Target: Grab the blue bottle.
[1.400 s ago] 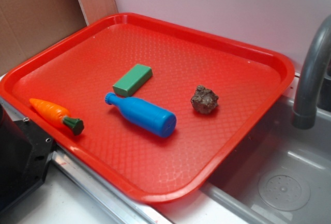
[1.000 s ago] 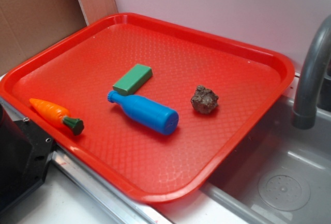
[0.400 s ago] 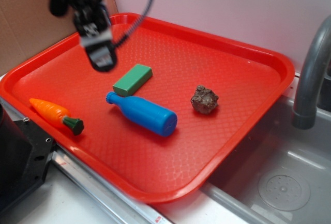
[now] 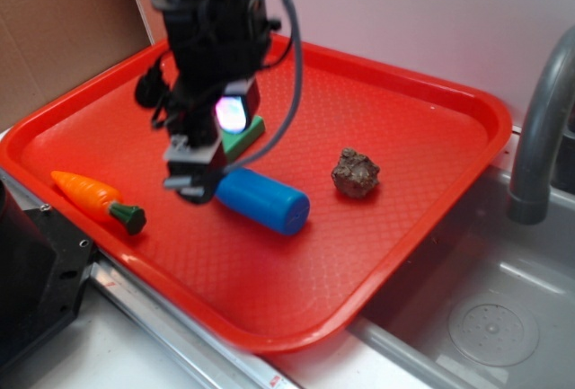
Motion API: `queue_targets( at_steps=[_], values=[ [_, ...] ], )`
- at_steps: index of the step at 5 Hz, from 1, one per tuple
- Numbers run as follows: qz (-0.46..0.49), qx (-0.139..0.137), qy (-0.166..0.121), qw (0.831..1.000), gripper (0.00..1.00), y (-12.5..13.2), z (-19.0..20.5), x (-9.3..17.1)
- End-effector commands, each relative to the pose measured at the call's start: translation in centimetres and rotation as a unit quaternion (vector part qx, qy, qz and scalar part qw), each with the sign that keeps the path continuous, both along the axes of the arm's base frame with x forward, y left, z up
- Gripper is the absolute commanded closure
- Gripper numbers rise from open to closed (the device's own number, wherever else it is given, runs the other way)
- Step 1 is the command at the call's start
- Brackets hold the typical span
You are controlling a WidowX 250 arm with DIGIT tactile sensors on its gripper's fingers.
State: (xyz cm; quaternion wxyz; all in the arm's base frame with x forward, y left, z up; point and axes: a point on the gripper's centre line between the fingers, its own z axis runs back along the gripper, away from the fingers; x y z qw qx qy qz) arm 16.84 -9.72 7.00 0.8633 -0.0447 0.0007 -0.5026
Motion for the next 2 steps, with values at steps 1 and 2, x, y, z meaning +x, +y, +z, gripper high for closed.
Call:
queue_targets(
  at_steps=[1, 2],
  values=[
    [-0.019, 0.006, -0.033, 0.999, 0.0, -0.9, -5.6, 0.6],
    [-0.039, -0.008, -0.027, 0.999, 0.0, -2.5, -6.1, 0.1]
  ],
)
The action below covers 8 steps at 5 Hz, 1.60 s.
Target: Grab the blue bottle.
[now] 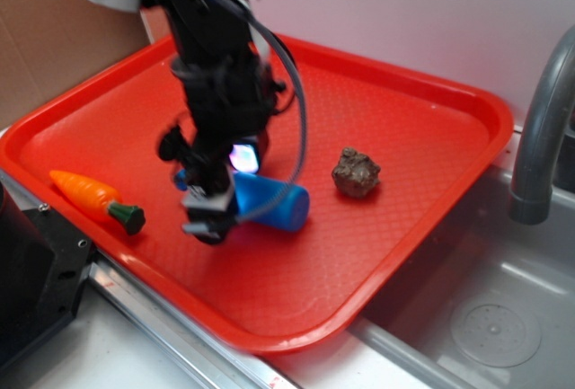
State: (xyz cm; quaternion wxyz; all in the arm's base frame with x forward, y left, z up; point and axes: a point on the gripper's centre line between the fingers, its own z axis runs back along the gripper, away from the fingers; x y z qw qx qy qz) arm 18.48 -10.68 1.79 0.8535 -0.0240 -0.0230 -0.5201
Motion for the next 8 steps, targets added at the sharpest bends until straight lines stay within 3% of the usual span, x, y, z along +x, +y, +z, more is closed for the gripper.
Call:
queue_targets(
  at_steps=[1, 2, 4, 5, 6, 7, 8],
  values=[
    [-0.03, -0.01, 0.01, 0.999, 0.0, -2.4, -1.1, -1.1],
    [-0.001, -0.024, 0.006, 1.0, 1.0, -2.3, -0.3, -0.5],
    [0.102, -0.02, -0.011, 0.995, 1.0, 0.2, 5.5, -3.1],
    [0.218, -0.077, -0.038, 0.972, 1.0, 4.7, 10.3, -5.5],
    [0.335, -0.009, -0.03, 0.942, 1.0, 7.0, 14.6, -6.6],
    [0.392, 0.001, -0.038, 0.919, 1.0, 7.7, 18.5, -5.4],
    [0.428, -0.008, -0.03, 0.903, 1.0, 8.5, 20.9, -3.8]
  ],
)
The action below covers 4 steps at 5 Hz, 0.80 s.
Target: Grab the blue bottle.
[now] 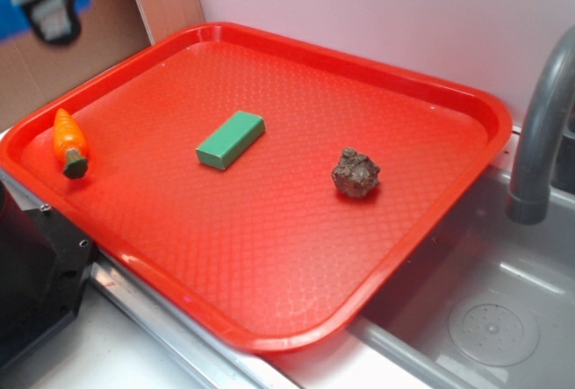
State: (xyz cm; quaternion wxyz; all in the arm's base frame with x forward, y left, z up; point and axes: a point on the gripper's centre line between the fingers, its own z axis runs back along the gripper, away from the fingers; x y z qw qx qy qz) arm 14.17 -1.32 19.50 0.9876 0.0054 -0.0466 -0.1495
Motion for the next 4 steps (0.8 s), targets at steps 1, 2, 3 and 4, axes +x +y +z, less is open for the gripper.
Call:
queue_targets(
  at_steps=[1, 2, 3, 4],
  values=[
    [0.075, -0.006, -0.013, 0.997, 1.0, -0.62, 4.99, 1.48],
    [0.096, -0.016, -0.002, 0.995, 1.0, -0.09, 5.09, 1.68],
    [0.107, -0.02, 0.002, 0.994, 1.0, 0.15, 5.0, 1.65],
    [0.107, -0.022, 0.001, 0.994, 1.0, 0.1, 4.93, 1.59]
  ],
)
